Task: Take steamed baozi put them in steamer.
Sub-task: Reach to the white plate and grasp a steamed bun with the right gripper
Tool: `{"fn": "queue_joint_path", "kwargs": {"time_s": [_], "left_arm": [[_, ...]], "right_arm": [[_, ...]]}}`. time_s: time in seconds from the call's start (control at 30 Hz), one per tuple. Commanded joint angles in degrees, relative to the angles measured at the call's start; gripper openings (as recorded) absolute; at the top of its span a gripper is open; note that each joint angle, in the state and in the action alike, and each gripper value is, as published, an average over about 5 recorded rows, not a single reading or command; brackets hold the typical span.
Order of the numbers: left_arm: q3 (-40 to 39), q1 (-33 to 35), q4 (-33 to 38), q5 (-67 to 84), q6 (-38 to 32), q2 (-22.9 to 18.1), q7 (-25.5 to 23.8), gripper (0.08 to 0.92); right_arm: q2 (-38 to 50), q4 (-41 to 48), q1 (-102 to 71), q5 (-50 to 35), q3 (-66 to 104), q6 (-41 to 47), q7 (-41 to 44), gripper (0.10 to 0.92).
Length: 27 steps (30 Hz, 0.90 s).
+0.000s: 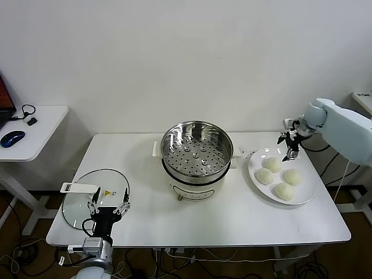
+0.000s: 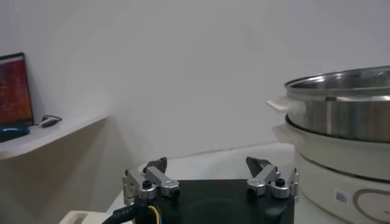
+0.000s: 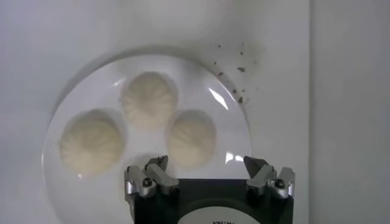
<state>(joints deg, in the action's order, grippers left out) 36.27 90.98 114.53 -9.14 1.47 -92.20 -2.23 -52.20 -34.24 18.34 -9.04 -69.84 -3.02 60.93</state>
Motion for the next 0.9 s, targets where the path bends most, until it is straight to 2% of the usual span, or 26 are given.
{"fn": "queue_joint_path", "kwargs": {"time_s": [0.03, 0.53, 0.9], "left_arm": [[0.1, -0.1, -0.7, -0.1, -0.2, -1.9, 0.0, 0.823], [0.6, -0.3, -1.7, -0.3, -0.7, -1.7, -0.1, 0.823], [0.6, -0.7, -2.6, -0.5, -1.0, -1.8, -0.1, 0.823]], "right_arm": [[-5.3, 8.6, -2.6, 2.1, 1.1, -3.2, 1.6, 0.823], [-9.7, 17.5, -7.8, 8.8, 9.8, -5.6, 0.8, 0.823], [-10.5, 19.9, -9.1, 10.1, 12.4, -6.1, 0.1, 0.823]]}}
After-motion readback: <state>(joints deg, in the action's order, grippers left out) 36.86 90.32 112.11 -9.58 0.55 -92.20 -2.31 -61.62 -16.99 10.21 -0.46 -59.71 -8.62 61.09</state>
